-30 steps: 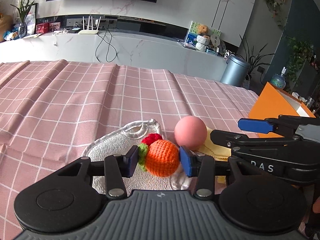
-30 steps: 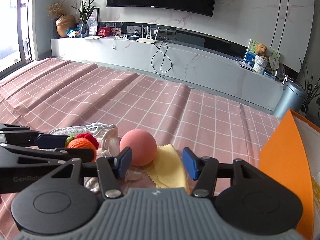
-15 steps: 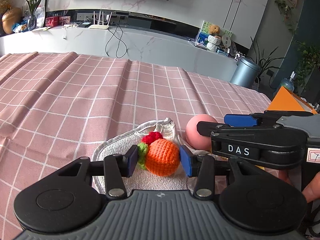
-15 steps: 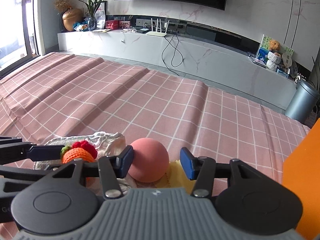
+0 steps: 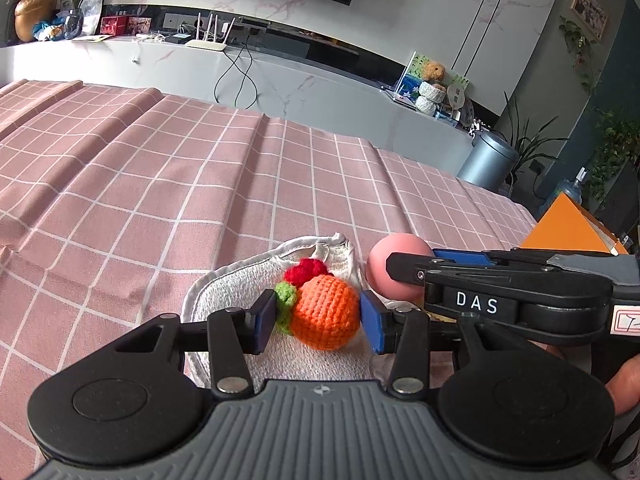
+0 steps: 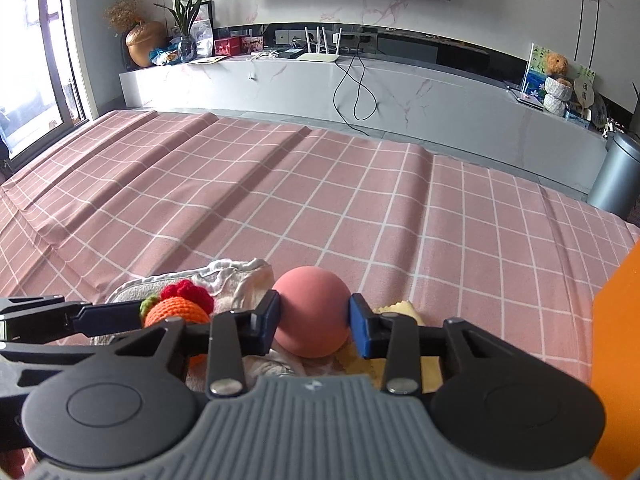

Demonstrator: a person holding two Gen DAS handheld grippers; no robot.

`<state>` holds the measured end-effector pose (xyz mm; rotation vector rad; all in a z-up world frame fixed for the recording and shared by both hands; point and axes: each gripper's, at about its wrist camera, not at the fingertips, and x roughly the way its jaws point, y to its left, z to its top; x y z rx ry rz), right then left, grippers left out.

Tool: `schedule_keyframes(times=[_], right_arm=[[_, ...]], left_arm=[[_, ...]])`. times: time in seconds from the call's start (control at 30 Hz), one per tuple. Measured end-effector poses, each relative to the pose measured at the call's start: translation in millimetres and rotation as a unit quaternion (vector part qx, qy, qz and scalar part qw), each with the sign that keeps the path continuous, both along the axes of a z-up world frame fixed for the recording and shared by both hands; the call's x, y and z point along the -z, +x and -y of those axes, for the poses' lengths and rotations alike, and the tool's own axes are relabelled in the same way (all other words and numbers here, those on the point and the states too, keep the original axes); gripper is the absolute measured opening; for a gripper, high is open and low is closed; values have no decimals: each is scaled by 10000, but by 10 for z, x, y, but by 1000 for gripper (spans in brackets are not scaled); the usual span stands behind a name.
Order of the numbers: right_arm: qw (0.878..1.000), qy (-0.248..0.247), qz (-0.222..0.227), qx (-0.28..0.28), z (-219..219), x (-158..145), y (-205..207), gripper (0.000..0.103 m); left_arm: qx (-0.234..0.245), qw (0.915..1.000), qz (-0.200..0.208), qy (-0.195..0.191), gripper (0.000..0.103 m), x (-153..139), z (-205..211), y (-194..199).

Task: Organize soft objects
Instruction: 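Grasp the pink rubber ball with the right tool while the left tool holds the fruit, then carry the crochet fruit and pink ball over the orange box with both tools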

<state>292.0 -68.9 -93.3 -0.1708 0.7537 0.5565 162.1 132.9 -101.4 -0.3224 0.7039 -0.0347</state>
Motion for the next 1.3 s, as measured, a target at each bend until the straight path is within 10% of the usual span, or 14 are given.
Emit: schedule_keyframes(times=[0.77,1.3], right_arm=[[9960,496,650,351,910,-774,-784,31],[9832,344,1258,1274,2230,-1220,-1218,32]], left_arm=[[235,9984,410,317,50,-650,409,-280],[1582,9808,1048,442,50,-1166,1538,-231]])
